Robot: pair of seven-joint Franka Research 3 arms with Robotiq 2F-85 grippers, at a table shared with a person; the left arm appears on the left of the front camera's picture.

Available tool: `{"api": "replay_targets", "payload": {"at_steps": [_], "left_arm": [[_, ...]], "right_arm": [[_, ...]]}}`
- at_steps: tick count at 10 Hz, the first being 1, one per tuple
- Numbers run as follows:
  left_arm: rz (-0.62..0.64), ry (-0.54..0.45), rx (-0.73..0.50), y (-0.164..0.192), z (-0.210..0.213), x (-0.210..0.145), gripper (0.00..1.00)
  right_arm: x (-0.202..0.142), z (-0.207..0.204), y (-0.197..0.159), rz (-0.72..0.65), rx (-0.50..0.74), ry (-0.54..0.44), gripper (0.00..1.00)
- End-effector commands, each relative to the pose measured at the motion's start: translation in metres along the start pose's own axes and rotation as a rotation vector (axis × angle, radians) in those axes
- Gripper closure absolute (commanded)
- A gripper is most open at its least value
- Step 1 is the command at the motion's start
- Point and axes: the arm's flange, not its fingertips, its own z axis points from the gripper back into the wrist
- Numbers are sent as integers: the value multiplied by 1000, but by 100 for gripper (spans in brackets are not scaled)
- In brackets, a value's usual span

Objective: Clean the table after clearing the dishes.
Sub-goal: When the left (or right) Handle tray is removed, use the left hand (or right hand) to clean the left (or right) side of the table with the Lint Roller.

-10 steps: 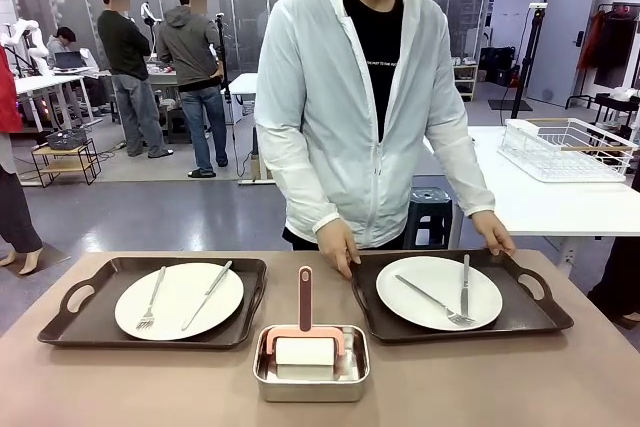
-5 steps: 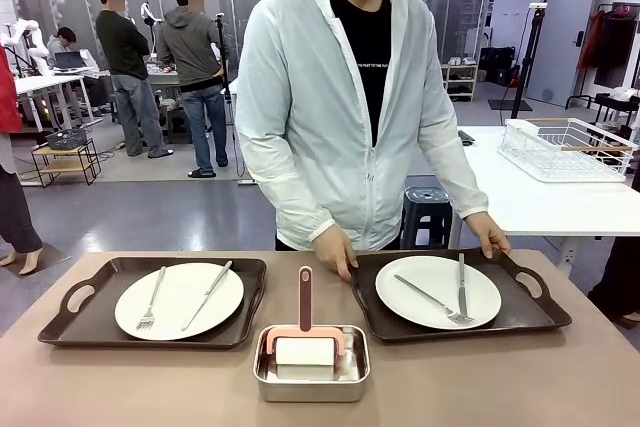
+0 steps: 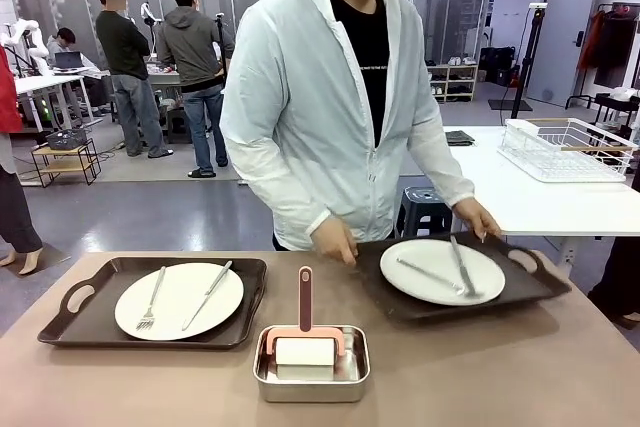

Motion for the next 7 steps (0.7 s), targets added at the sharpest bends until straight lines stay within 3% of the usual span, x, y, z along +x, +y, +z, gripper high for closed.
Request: {"api": "replay_targets", "payload": {"at_steps": [1, 4, 7], "left_arm": [[-1, 0, -1, -1, 3, -1, 0], [-1, 0, -1, -1, 3, -1, 0], [-1, 0, -1, -1, 3, -1, 0]], "right_arm": [[0, 0, 0, 0, 0, 0, 0], [5, -20, 42, 242, -75, 118, 0], [4, -91, 112, 524, -254, 373, 0]]}}
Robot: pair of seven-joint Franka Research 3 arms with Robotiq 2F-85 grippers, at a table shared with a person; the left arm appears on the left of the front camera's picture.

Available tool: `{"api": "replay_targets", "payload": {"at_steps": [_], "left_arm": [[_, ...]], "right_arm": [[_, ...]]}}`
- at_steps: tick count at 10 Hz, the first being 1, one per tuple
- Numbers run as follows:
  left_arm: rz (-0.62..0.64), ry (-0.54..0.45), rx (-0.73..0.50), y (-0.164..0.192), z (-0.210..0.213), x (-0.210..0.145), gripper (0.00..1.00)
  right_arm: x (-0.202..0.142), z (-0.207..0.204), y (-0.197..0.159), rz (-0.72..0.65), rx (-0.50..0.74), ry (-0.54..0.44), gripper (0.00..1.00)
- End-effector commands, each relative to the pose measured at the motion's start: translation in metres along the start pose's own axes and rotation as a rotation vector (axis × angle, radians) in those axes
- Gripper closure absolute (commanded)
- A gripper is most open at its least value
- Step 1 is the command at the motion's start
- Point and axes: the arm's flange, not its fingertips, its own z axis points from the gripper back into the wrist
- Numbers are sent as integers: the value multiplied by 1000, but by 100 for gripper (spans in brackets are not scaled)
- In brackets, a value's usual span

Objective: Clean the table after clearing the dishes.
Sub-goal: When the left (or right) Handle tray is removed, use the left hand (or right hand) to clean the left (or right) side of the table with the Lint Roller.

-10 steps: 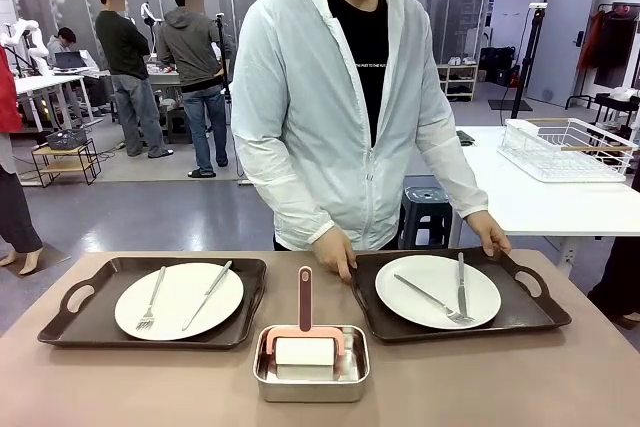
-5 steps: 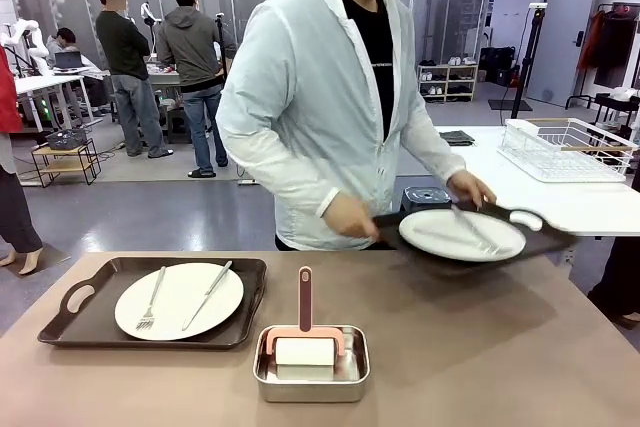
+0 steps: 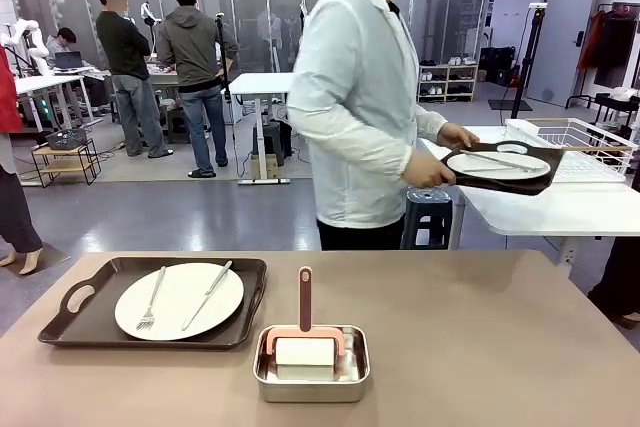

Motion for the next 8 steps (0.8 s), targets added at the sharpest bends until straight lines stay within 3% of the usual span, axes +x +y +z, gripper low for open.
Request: {"api": "replay_targets", "payload": {"at_steps": [1, 4, 8], "left_arm": [[-2, -1, -1, -1, 3, -1, 0], [-2, -1, -1, -1, 3, -1, 0], [-2, -1, -1, -1, 3, -1, 0]], "right_arm": [[25, -45, 42, 230, -120, 186, 0], [44, -131, 91, 426, -209, 450, 0], [34, -268, 102, 592, -207, 750, 0]]}}
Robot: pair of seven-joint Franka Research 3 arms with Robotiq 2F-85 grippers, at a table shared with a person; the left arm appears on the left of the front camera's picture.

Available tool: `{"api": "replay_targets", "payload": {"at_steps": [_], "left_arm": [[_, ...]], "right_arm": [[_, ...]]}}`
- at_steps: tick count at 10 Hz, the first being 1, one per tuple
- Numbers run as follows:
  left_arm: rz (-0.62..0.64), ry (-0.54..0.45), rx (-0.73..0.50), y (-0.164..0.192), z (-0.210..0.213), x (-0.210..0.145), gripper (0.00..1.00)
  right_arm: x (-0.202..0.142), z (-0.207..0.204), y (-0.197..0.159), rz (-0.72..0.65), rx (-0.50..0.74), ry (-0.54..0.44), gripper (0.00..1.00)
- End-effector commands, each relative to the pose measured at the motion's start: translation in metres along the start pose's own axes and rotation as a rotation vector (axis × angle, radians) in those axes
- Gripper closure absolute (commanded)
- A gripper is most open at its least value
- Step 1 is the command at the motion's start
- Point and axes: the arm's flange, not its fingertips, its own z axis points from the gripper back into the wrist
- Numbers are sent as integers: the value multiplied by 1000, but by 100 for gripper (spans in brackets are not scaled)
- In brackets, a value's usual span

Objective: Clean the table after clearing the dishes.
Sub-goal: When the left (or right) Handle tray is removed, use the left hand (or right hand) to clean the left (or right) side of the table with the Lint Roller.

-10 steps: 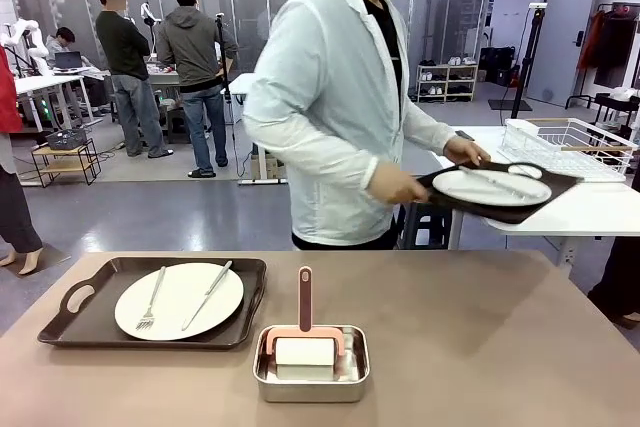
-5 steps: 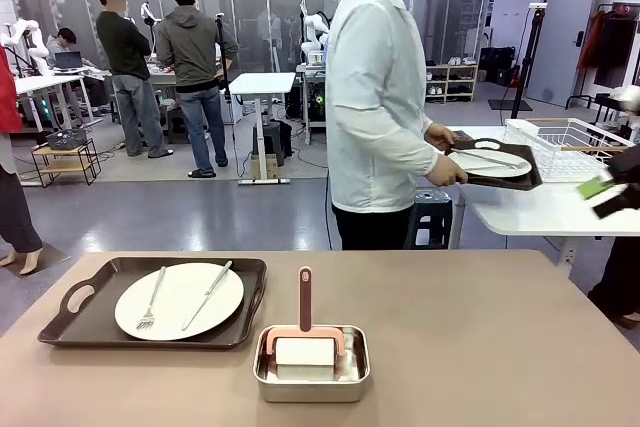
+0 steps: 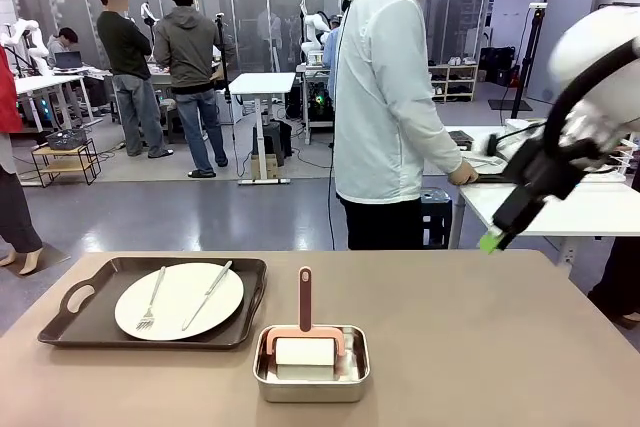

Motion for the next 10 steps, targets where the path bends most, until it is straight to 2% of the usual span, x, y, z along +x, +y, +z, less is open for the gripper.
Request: {"api": "replay_targets", "payload": {"at_steps": [1, 2, 3, 4, 5, 10], "left_arm": [[-2, -2, -1, -1, 3, -1, 0], [-2, -2, -1, -1, 3, -1, 0], [-2, -2, -1, -1, 3, -1, 0], [-2, -2, -1, -1, 3, -1, 0], [-2, -2, -1, -1, 3, -1, 0], [-2, -2, -1, -1, 3, -1, 0]], "right_arm": [[22, -30, -4, 109, -48, 103, 0], [30, -44, -3, 127, -70, 137, 0], [35, -49, -2, 130, -84, 124, 0], [34, -47, -2, 99, -113, 61, 0], [32, -59, 2, 103, -39, 132, 0], [32, -59, 2, 103, -39, 132, 0]]}}
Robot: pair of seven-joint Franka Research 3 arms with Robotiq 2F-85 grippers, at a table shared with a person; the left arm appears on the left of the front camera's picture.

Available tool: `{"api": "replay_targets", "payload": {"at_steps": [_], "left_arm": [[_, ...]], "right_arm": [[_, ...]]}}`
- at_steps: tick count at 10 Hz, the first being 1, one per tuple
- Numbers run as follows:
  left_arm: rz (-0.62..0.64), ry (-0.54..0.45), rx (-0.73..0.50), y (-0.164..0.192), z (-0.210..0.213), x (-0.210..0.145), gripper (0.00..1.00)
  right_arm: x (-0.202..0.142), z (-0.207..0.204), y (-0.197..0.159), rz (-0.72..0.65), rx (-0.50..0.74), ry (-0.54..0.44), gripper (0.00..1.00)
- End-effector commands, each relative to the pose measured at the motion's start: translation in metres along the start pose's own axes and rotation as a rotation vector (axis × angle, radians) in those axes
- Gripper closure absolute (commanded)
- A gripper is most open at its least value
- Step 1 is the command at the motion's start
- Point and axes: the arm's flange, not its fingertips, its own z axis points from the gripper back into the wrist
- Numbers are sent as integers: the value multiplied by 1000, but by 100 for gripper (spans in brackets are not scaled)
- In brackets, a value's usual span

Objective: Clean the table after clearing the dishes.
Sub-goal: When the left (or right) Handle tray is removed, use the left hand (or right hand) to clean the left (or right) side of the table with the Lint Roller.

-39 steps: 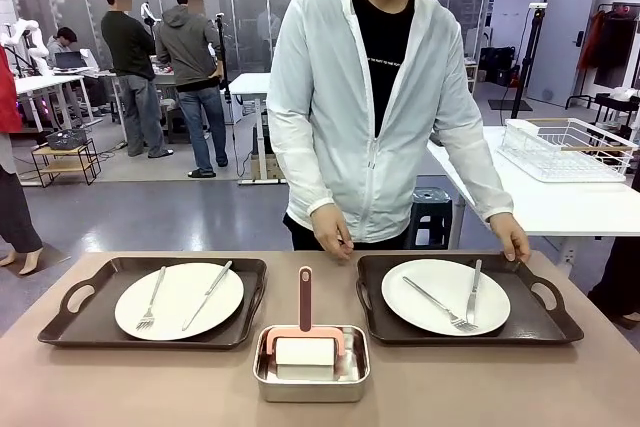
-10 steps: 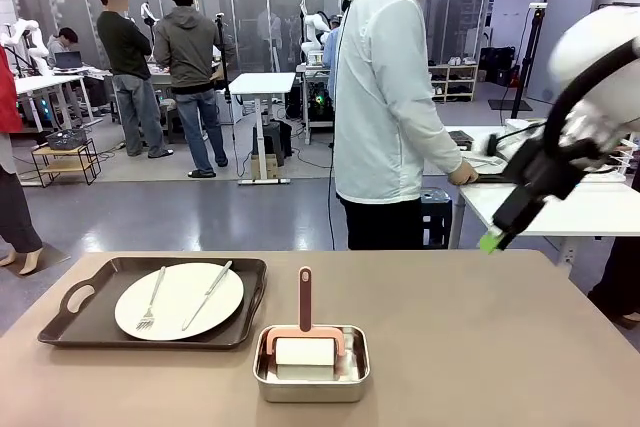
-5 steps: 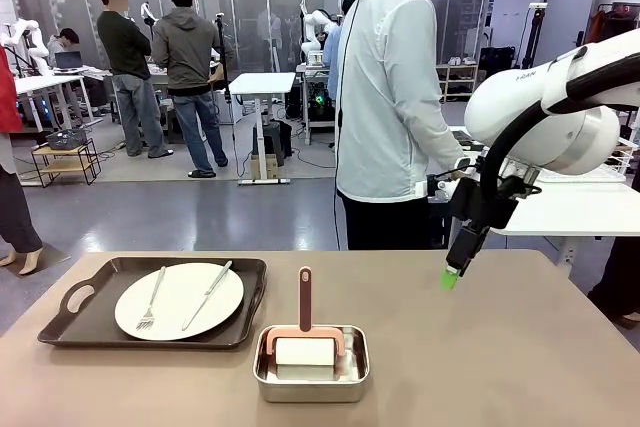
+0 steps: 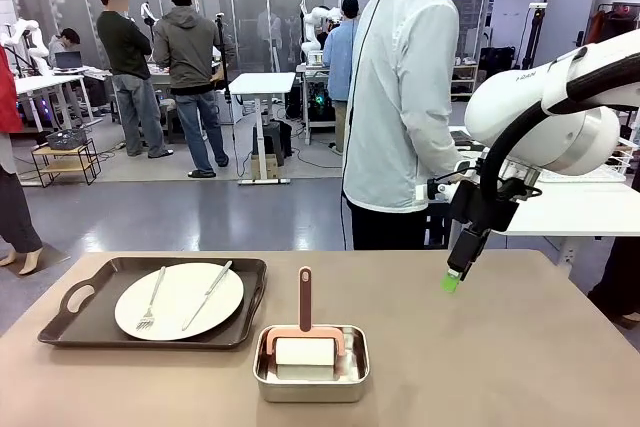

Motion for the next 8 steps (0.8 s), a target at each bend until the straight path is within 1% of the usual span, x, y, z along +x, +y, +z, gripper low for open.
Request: {"api": "replay_targets", "payload": {"at_steps": [1, 2, 3, 4, 6, 8], "left_arm": [[-2, -2, -1, -1, 4, -1, 0], [-2, -2, -1, -1, 4, -1, 0], [-2, -2, -1, -1, 4, -1, 0], [-2, -2, -1, -1, 4, -1, 0], [-2, -2, -1, -1, 4, -1, 0], [-2, -2, -1, -1, 4, -1, 0]], "right_arm": [[0, 0, 0, 0, 0, 0, 0], [27, -1, 12, 120, -47, 22, 0], [45, -3, 22, 198, -21, 35, 0], [62, -8, 32, 263, 3, 46, 0], [99, -18, 46, 378, 3, 93, 0], [147, -26, 53, 464, -36, 185, 0]]}}
